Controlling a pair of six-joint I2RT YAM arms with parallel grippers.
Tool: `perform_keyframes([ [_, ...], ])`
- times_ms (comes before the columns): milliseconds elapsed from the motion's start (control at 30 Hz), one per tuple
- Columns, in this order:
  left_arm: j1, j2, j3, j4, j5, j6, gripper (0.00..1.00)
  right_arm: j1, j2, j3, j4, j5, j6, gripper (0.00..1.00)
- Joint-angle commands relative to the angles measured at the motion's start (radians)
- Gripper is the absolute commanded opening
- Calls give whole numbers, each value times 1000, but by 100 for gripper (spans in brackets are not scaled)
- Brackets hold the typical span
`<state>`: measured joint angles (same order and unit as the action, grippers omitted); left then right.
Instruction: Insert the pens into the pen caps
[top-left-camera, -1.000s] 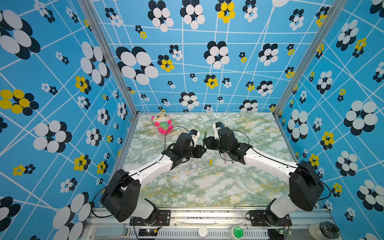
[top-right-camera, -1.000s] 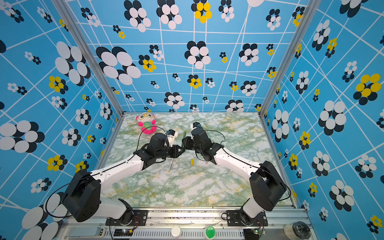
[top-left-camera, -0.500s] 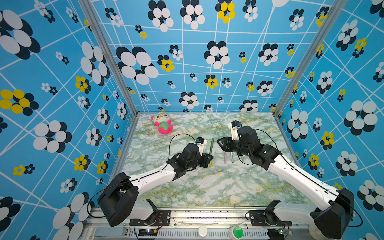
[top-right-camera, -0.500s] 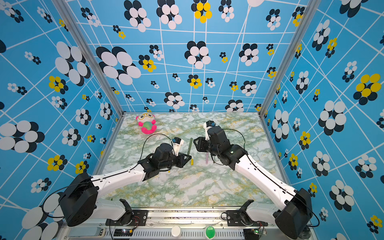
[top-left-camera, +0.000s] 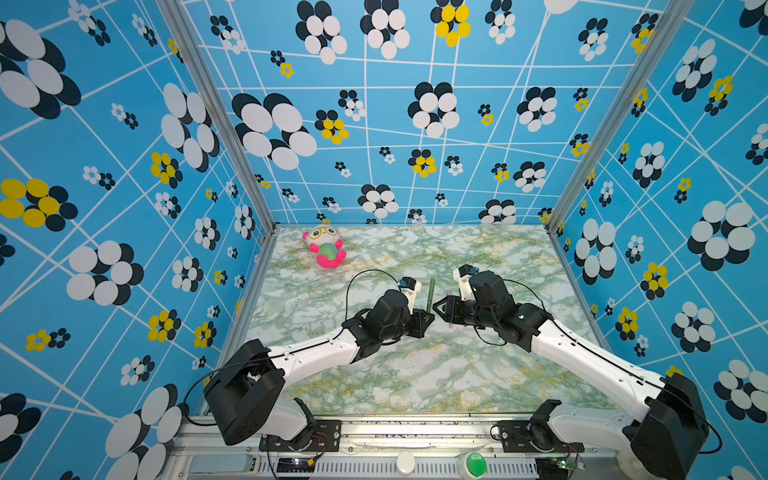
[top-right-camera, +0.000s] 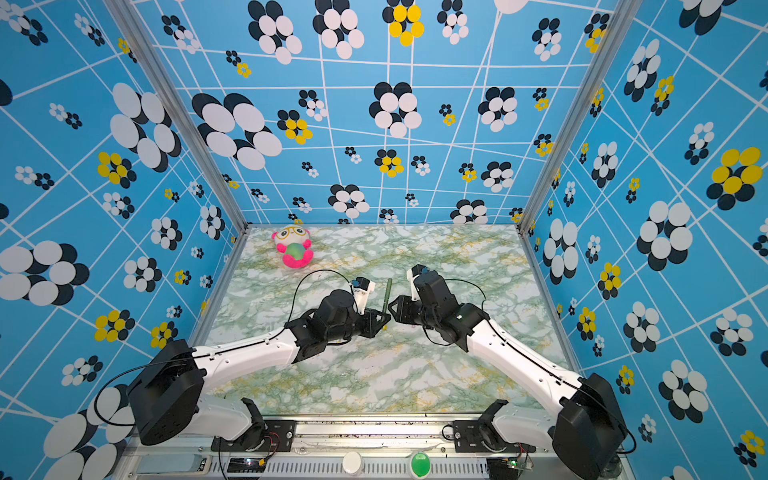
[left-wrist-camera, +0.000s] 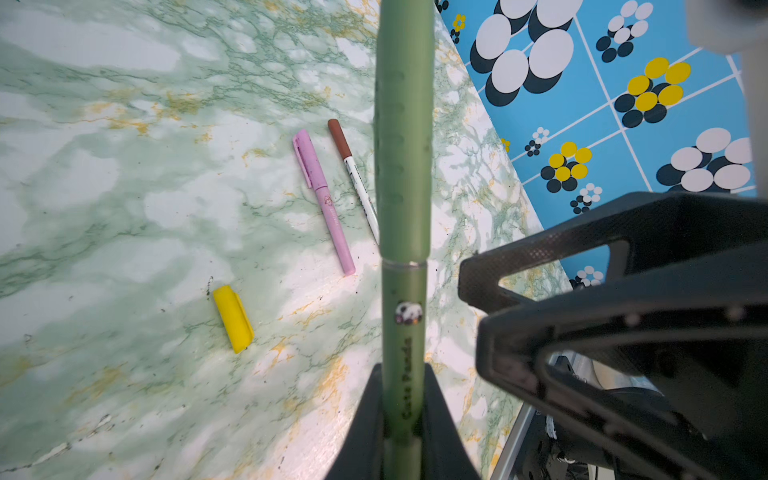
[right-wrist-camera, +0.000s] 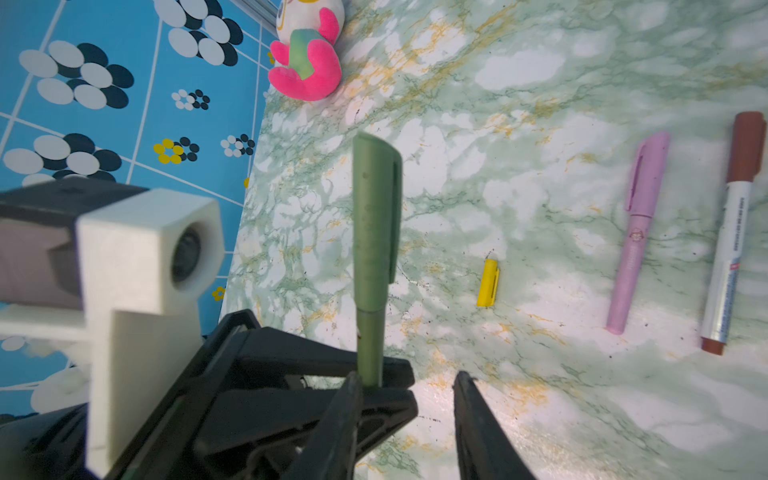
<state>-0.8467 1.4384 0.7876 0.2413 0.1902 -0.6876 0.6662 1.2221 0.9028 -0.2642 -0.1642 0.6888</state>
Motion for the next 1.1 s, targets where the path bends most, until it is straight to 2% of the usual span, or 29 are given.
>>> perform_keyframes([
  [0,-8,17,37,32,1,-7,0,1,-14,-10,52,-33,22,38],
  [467,-8,33,55,32,18,-7,0,1,61,-5,105,-41,33,29],
  [900,-10,48,44,68,14,-24,0,3,70,-7,115,-3,46,11],
  [1000,-10,55,43,73,25,-22,6,3,68,1,101,22,45,10],
  [1067,-9,48,35,69,27,-10,17,2,71,15,75,40,33,10],
])
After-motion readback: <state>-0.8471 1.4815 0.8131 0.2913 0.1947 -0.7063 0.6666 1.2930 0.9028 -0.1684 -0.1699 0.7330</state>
